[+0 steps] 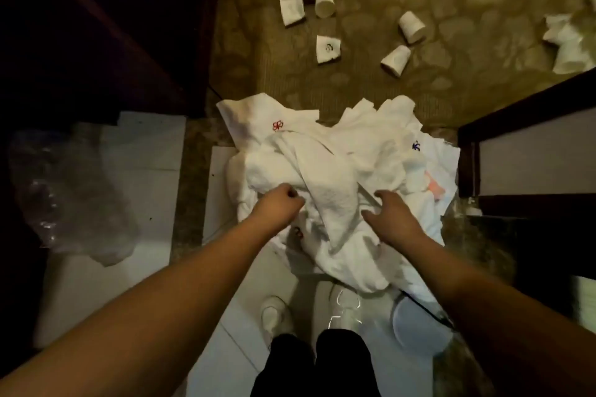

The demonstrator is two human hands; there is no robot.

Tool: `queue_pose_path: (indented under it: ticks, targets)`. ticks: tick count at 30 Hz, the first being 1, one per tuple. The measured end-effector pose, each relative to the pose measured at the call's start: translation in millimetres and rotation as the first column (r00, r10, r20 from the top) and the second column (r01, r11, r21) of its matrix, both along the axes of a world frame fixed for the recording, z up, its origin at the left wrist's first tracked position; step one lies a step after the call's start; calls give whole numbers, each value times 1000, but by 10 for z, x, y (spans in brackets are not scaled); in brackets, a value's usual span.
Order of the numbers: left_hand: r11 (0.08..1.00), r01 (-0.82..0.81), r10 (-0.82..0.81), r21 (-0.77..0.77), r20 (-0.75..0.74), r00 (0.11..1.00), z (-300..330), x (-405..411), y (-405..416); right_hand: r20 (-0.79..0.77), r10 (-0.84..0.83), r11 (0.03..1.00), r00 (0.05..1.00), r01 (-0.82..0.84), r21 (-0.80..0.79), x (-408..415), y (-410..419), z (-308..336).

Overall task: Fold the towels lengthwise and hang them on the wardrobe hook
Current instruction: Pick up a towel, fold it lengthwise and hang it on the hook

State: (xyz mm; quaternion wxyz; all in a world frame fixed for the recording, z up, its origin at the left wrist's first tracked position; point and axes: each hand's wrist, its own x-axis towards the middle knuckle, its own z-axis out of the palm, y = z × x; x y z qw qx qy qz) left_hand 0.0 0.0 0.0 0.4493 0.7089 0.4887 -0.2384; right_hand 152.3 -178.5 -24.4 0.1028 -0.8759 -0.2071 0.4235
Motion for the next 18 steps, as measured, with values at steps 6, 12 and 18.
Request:
queue_pose_path:
  ticks: [6, 12, 18]
  targets:
    - [880, -424, 442, -214, 42, 896, -509, 489, -116, 144, 20, 1000, 989, -23, 16, 303, 23, -614]
    - [788, -600, 606, -137, 10, 795, -713, 528, -233, 128, -58, 998, 990, 62, -26, 362, 85, -855]
    - [765, -606, 620, -218, -8, 785, -425, 257, -128, 6, -205, 977, 979, 204, 69, 293, -91, -407]
